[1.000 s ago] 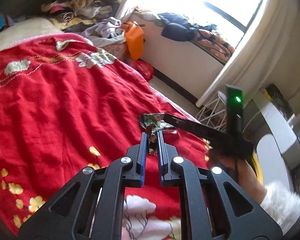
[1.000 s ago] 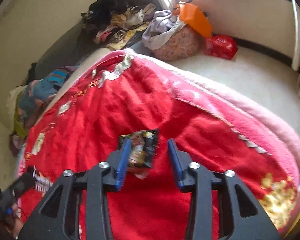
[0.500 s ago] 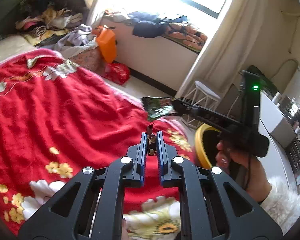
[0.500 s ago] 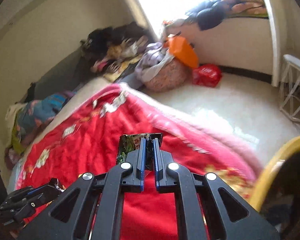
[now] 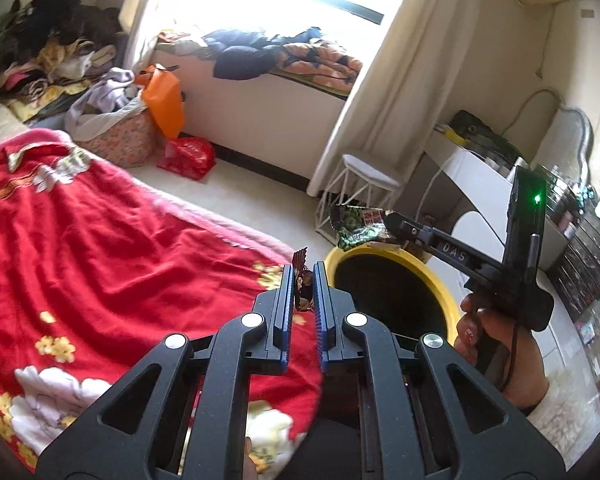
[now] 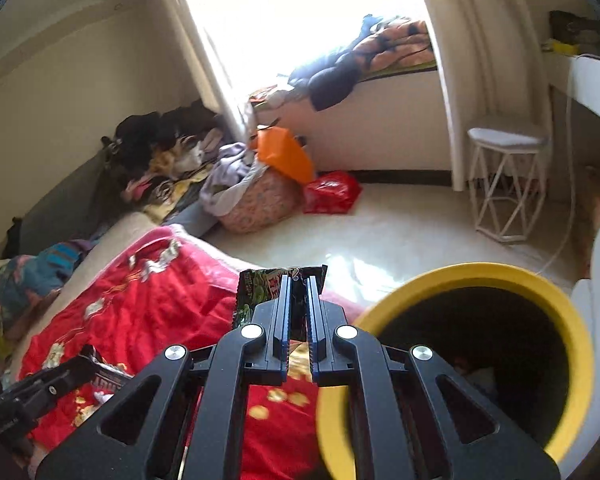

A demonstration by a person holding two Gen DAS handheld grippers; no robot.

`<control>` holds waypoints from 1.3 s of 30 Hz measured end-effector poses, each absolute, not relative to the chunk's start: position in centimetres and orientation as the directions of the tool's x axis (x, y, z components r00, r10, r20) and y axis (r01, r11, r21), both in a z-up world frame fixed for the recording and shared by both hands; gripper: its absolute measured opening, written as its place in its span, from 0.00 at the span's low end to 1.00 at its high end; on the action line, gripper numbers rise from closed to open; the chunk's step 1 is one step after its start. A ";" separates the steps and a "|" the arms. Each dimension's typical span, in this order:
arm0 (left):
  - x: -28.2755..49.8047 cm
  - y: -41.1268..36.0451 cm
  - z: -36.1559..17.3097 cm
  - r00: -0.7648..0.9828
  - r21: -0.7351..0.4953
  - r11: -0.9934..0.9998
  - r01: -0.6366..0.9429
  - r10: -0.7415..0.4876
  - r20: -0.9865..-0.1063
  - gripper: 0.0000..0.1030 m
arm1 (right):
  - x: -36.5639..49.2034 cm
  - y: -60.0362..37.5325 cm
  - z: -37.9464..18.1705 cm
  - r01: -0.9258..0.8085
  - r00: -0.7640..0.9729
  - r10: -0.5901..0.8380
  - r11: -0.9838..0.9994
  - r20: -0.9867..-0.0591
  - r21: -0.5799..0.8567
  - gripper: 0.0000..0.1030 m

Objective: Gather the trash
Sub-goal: 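Carry both held wrappers over the trash bin, then open both tools to drop the wrappers into the bin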

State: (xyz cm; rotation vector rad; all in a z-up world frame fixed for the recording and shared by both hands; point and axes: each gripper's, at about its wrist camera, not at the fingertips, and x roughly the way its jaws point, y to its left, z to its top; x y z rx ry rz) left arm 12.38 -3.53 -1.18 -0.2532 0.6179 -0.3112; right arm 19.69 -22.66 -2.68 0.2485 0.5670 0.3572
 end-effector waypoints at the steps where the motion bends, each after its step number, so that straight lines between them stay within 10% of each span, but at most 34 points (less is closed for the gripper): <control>1: 12.3 -4.1 -1.1 0.770 -0.320 0.922 0.218 -0.364 -0.524 0.06 | 19.3 -23.2 -2.7 -0.252 0.790 0.385 0.913 -0.477 0.320 0.07; 30: 17.4 -16.6 -6.1 0.602 -0.339 0.858 0.386 -0.512 -0.612 0.06 | 18.0 -35.0 -7.8 0.054 0.741 0.182 0.943 -0.646 0.328 0.14; 39: 18.2 -17.2 -6.8 0.608 -0.308 0.872 0.379 -0.486 -0.627 0.56 | 16.9 -35.4 -7.5 0.026 0.759 0.214 0.934 -0.615 0.357 0.47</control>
